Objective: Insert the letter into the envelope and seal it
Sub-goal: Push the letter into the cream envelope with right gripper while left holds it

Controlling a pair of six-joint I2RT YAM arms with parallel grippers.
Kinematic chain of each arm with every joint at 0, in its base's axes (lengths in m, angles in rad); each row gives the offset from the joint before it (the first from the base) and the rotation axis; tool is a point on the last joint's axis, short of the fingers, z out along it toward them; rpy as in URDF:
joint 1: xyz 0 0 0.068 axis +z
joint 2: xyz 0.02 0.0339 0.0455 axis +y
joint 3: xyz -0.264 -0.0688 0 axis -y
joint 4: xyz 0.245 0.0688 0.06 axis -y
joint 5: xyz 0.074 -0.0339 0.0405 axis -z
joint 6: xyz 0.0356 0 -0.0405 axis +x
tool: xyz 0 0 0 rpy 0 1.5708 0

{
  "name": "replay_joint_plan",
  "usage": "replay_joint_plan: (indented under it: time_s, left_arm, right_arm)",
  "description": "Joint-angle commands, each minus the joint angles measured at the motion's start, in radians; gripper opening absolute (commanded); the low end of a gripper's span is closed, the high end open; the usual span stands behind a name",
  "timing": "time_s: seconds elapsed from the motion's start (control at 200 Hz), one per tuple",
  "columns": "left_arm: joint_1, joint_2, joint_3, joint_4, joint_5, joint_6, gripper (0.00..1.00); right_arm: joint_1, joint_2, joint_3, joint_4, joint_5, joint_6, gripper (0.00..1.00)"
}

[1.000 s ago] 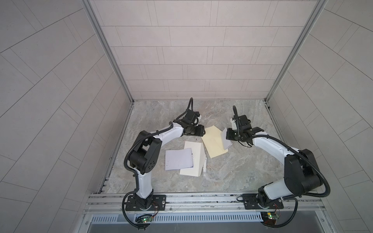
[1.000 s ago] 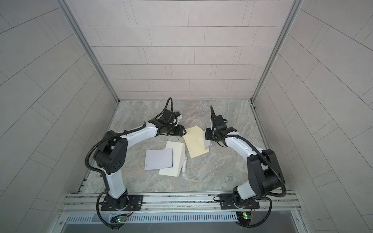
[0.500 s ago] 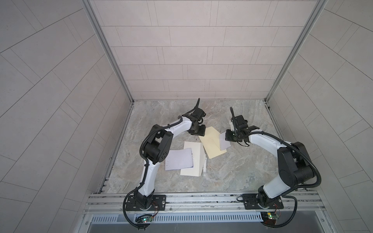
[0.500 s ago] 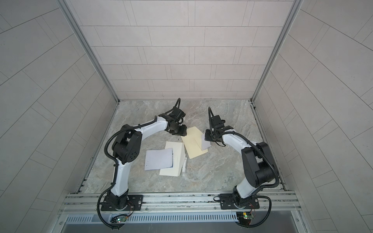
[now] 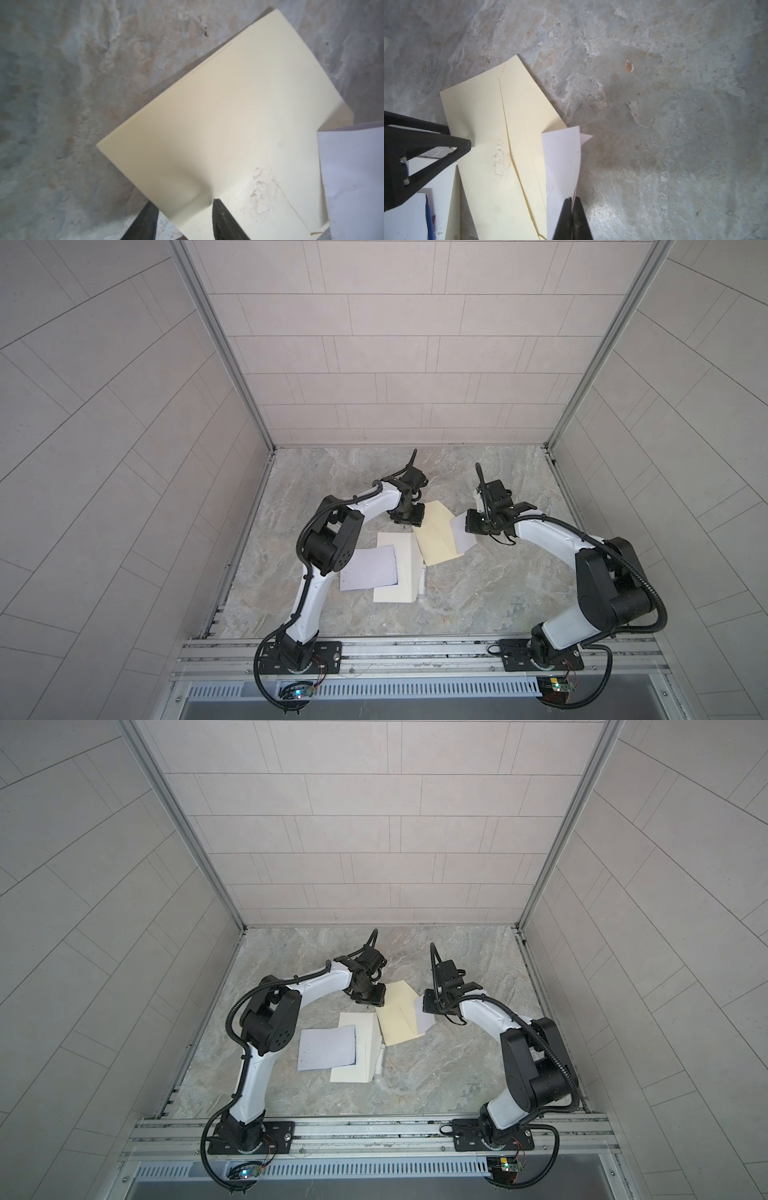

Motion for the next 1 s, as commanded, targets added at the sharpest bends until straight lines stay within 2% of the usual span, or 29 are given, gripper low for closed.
replay_joint_plan:
  time_s: [0.0, 0.39, 0.595, 0.706, 0.846, 0.996]
  left_arm:
    - [-0.026, 0.041, 0.044, -0.002, 0.003, 0.011, 0.47]
    - [-0.043, 0.083, 0.107, -0.004, -0.040, 0.030, 0.45]
    - [-0.046, 0.109, 0.146, -0.003, -0.048, 0.054, 0.27]
    - [-0.050, 0.112, 0.146, -0.004, -0.068, 0.048, 0.08]
    - [-0.068, 0.099, 0.139, 0.001, -0.087, 0.069, 0.01]
    - [-0.084, 0.095, 0.137, 0.001, -0.098, 0.088, 0.01]
  right_arm:
    - [-0.001, -0.021, -0.011, -0.008, -0.003, 0.000, 0.00]
    - [-0.001, 0.063, 0.038, -0.063, 0.000, -0.006, 0.00]
    - [-0.001, 0.097, 0.081, -0.122, -0.019, -0.028, 0.00]
    - [-0.001, 0.088, 0.074, -0.120, -0.019, -0.022, 0.00]
    - [-0.001, 0.067, 0.062, -0.112, 0.020, -0.002, 0.00]
    - [-0.002, 0.080, 0.053, -0.096, 0.025, 0.002, 0.00]
